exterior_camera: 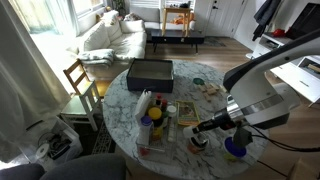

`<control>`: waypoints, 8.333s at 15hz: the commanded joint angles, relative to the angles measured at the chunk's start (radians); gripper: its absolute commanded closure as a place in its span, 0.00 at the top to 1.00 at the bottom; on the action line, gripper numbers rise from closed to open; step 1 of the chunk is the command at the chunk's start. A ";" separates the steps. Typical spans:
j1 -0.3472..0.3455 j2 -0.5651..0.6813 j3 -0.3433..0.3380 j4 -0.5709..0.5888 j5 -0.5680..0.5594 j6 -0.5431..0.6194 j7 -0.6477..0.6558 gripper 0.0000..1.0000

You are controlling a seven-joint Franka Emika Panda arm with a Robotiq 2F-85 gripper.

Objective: Put the scoop in the orange can then put the can in the clear box

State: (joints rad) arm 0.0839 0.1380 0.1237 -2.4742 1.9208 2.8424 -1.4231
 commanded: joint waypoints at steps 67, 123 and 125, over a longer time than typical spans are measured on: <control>-0.079 -0.107 -0.118 -0.178 -0.852 -0.048 0.609 1.00; -0.072 0.029 -0.065 -0.075 -1.132 -0.045 0.959 0.03; -0.073 0.022 -0.067 -0.077 -1.128 -0.043 0.956 0.03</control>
State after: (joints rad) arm 0.0186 0.1531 0.0539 -2.5605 0.7710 2.8192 -0.4579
